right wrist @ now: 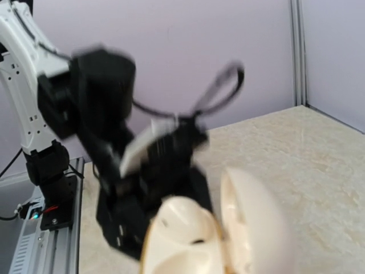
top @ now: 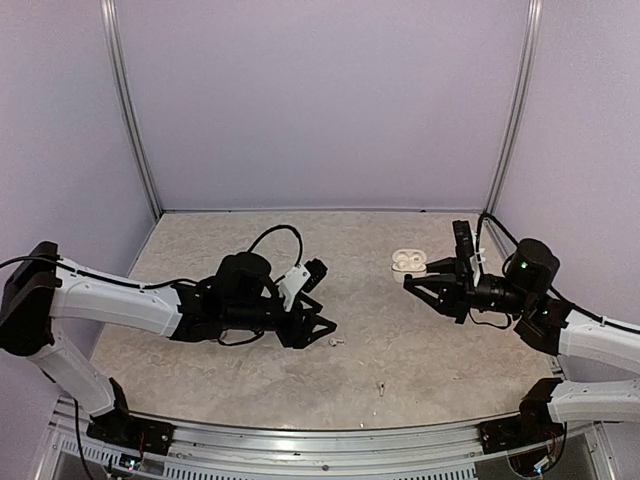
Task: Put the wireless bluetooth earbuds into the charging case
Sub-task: Pick up the right earbud from the center of the board.
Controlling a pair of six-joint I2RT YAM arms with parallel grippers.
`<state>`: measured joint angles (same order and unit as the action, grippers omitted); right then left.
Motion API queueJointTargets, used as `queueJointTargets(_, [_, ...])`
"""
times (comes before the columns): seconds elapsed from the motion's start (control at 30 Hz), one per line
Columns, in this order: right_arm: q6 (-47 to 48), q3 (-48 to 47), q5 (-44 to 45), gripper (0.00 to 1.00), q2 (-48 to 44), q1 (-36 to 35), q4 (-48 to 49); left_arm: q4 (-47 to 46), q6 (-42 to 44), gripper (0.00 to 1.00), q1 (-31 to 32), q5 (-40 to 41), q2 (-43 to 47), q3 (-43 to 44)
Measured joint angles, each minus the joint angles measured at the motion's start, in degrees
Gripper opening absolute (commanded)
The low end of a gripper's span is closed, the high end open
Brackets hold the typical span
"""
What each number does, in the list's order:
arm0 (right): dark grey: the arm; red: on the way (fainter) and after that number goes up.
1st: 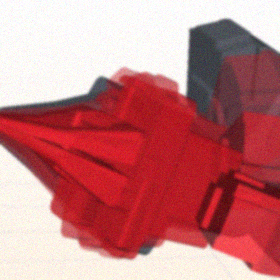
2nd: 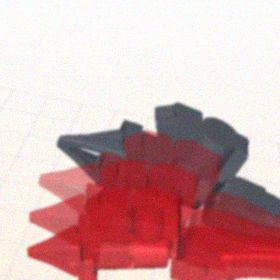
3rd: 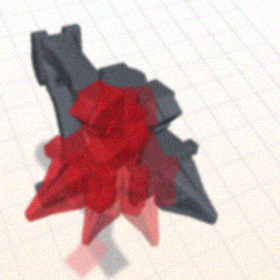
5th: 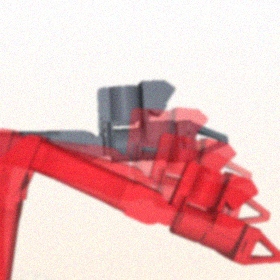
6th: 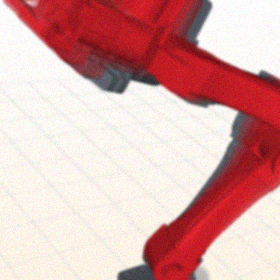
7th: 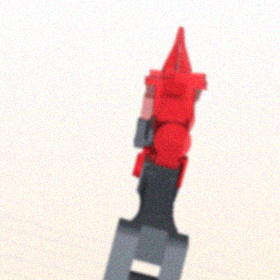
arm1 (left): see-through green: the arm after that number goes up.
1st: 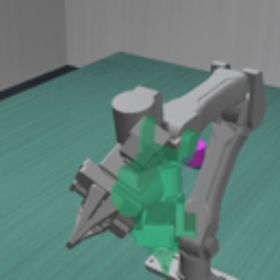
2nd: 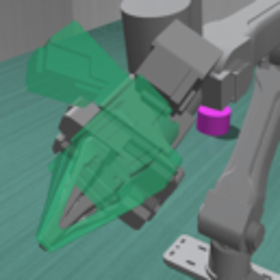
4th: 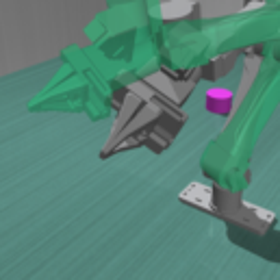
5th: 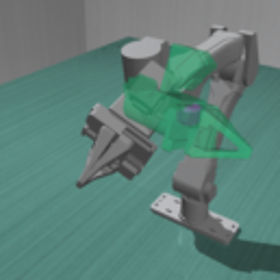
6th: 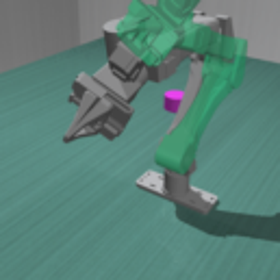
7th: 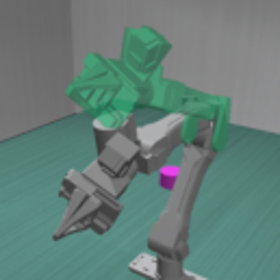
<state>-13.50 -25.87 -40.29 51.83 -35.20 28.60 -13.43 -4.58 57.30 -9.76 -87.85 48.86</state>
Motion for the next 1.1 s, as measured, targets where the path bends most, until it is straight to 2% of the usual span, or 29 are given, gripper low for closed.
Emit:
queueJointTargets(0.27, [-0.83,0.22,-0.04,0.0,-0.46,0.39,-1.4,-15.52,-0.09,0.59,0.0,-1.33,-7.48,-12.28])
queueJointTargets(0.57, [-0.94,0.24,-0.02,0.0,-1.38,0.55,-2.14,-29.83,2.14,0.57,0.0,-2.25,-16.5,-13.73])
queueJointTargets(0.8, [-0.92,0.24,-0.02,0.0,-1.73,0.55,-2.62,-33.79,3.41,0.53,-1.16,-3.89,-21.55,-12.81])
queueJointTargets(1.1, [-0.76,0.24,0.0,0.0,-1.75,0.57,-3.58,-34.56,5.14,0.5,-2.99,-5.27,-26.73,-8.94])
